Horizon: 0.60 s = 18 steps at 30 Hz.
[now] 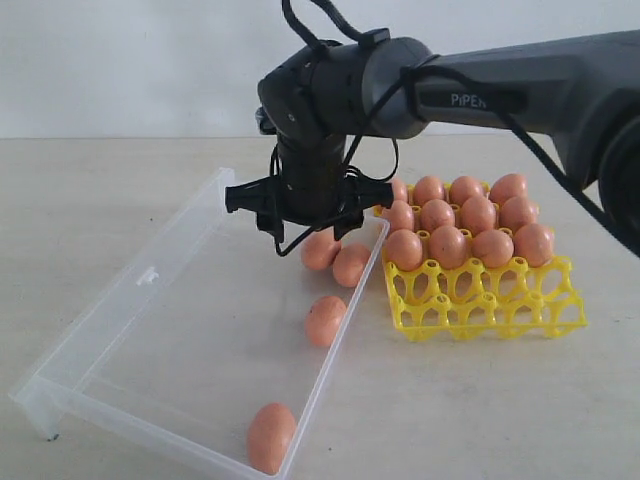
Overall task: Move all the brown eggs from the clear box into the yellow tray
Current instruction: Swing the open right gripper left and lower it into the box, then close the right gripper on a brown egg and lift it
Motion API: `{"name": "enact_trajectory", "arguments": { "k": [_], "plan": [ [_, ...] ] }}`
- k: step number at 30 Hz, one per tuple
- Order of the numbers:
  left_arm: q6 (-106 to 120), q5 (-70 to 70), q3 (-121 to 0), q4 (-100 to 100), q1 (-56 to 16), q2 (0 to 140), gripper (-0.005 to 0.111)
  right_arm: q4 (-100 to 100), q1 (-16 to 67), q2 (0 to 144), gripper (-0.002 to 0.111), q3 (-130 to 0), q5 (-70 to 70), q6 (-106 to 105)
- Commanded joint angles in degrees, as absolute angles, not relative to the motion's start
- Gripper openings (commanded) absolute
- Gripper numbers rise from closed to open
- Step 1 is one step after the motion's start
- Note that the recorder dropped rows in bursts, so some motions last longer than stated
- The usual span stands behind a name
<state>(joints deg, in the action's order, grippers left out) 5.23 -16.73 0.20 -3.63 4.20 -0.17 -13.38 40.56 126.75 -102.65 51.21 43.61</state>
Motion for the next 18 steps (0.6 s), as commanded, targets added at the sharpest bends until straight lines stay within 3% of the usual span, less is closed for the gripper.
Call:
{"name": "enact_trajectory", "arguments": {
  "k": [1, 18],
  "plan": [
    [4.7, -16.7, 0.0, -3.5, 4.1, 0.0, -0.004, -10.2, 38.2, 126.5, 0.063, -102.9, 48.0, 44.5],
    [4.7, -16.9, 0.0, -3.5, 4.1, 0.0, -0.004, -5.8, 36.5, 130.0, 0.063, -102.9, 46.1, 46.7]
  ]
}}
